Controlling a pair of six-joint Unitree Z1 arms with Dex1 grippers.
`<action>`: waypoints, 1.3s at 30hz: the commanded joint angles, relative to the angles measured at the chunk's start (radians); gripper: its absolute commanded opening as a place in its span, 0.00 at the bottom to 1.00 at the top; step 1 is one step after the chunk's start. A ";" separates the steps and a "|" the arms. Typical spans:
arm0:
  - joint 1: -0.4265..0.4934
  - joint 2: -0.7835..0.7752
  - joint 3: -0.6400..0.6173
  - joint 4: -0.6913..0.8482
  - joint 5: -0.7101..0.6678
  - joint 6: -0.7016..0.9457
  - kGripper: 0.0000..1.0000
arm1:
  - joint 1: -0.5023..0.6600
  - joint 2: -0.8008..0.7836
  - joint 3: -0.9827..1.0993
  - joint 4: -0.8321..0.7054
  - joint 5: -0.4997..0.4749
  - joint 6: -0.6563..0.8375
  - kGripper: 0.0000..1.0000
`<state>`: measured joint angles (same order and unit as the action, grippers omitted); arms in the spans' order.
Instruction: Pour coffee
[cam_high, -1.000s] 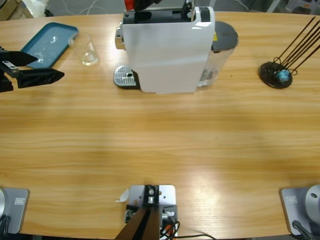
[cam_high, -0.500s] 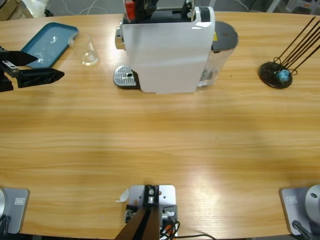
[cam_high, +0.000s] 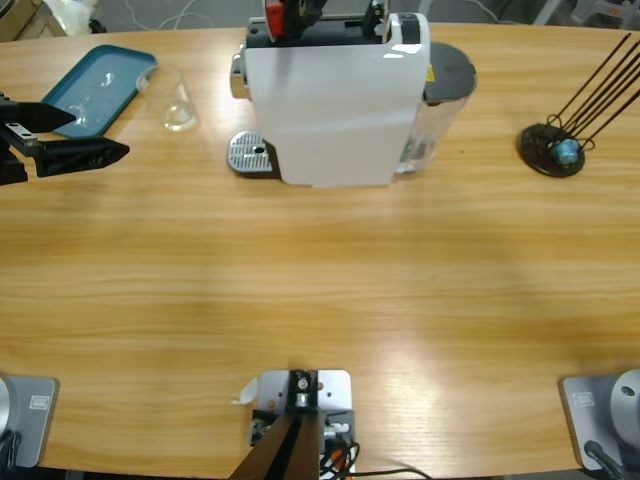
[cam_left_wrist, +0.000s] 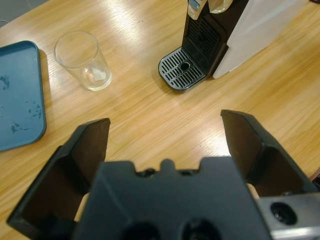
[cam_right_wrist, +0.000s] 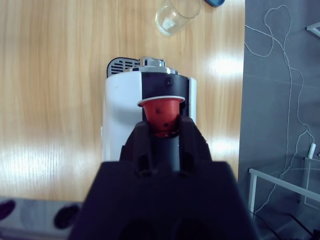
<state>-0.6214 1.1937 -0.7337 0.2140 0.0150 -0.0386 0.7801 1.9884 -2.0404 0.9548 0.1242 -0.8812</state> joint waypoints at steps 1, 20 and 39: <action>-0.008 0.010 0.037 -0.011 -0.010 0.009 0.96 | -0.005 0.073 -0.018 0.024 -0.015 -0.006 0.11; -0.008 0.012 0.037 -0.011 -0.013 0.011 0.96 | 0.018 0.056 -0.123 0.097 -0.061 0.030 0.80; -0.018 0.012 0.040 -0.011 -0.021 0.005 0.96 | 0.176 -0.423 -0.080 0.277 -0.437 0.479 0.00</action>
<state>-0.6243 1.1939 -0.7322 0.2136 0.0116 -0.0380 0.9650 1.7470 -2.3869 1.3077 -0.2904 -0.5592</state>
